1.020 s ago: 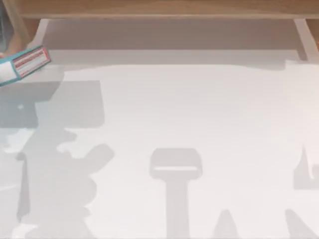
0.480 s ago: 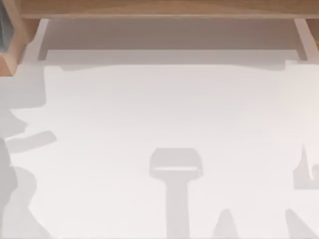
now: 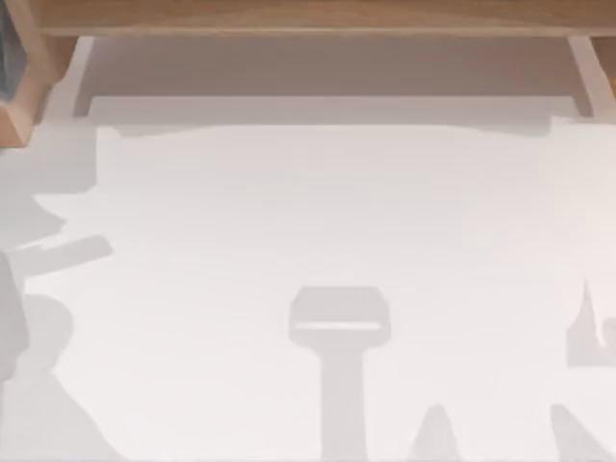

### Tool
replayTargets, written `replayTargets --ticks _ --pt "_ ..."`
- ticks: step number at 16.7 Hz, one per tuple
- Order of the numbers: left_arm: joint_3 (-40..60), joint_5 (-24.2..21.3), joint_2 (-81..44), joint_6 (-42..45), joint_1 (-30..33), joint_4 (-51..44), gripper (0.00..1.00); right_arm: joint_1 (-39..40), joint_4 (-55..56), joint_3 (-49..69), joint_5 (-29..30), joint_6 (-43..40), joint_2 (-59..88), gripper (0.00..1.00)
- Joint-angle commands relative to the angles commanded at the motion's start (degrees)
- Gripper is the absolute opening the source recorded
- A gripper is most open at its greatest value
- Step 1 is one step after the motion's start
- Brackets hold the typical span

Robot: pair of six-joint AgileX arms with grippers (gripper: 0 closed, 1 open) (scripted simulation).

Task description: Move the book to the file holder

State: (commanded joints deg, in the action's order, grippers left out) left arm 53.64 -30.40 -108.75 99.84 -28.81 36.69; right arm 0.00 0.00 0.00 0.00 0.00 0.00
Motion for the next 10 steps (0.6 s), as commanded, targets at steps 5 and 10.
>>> replayTargets --ticks 5,10 --pt "1.61 0.61 -0.93 -0.14 0.17 -0.06 0.00 0.00 0.00 0.00 0.00 0.00 0.00 1.00" --pt "6.18 2.02 -5.05 -0.78 2.14 -0.61 0.00 0.00 0.00 0.00 0.00 0.00 0.00 1.00"
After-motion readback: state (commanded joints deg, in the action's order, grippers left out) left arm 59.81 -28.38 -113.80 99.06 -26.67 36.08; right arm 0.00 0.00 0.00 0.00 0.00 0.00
